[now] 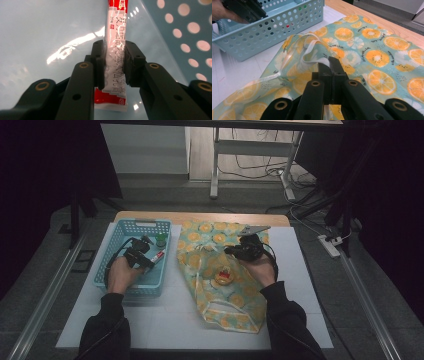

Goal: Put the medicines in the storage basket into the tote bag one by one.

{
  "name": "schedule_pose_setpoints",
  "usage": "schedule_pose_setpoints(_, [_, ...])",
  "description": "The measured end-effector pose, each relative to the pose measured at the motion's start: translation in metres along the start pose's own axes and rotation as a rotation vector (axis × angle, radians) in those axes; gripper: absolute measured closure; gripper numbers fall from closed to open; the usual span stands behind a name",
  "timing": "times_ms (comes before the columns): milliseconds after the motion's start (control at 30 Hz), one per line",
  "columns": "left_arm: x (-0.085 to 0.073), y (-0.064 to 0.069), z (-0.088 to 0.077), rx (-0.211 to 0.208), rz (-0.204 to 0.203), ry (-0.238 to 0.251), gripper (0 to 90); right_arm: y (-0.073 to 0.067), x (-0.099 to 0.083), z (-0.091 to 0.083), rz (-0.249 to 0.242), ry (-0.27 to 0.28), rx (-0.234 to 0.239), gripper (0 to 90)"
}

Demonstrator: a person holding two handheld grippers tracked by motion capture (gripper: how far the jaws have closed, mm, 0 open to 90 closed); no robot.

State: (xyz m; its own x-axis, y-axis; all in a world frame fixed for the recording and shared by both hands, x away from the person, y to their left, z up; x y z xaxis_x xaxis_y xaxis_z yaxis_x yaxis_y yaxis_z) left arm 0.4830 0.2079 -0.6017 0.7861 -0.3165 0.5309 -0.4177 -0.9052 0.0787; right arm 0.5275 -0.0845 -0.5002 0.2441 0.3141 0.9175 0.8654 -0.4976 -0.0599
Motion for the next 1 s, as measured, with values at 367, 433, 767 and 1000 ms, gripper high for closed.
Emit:
schedule_pose_setpoints(367, [0.010,0.000,-0.013,0.019,0.051,0.083,72.5,0.002,0.001,-0.002,0.003,0.007,-0.003,89.7])
schedule_pose_setpoints(433, [0.011,0.000,-0.015,0.015,0.052,0.094,72.6,0.002,0.001,-0.002,0.002,0.006,-0.004,89.7])
schedule_pose_setpoints(767, [0.017,-0.005,-0.027,0.016,0.048,0.162,73.4,0.003,0.001,-0.002,0.005,0.008,-0.004,89.7])
schedule_pose_setpoints(1000, [0.024,-0.006,-0.043,0.002,0.034,0.237,73.3,0.004,0.002,-0.003,0.006,0.010,-0.006,89.7])
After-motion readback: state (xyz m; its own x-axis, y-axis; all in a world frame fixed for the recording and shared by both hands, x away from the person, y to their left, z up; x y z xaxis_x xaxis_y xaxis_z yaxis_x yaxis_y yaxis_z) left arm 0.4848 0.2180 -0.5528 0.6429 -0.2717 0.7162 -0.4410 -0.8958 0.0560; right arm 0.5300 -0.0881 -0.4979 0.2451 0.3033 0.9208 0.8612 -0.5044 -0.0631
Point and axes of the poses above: each handheld gripper's, and its own axes: z roughly forward along the jaws, x roughly out of its top, y roughly to its right, the point moved 10 cm from there along z, roughly forward along the jaws, and after that the axes turned 13 degrees about y, right-handed, at the moved point
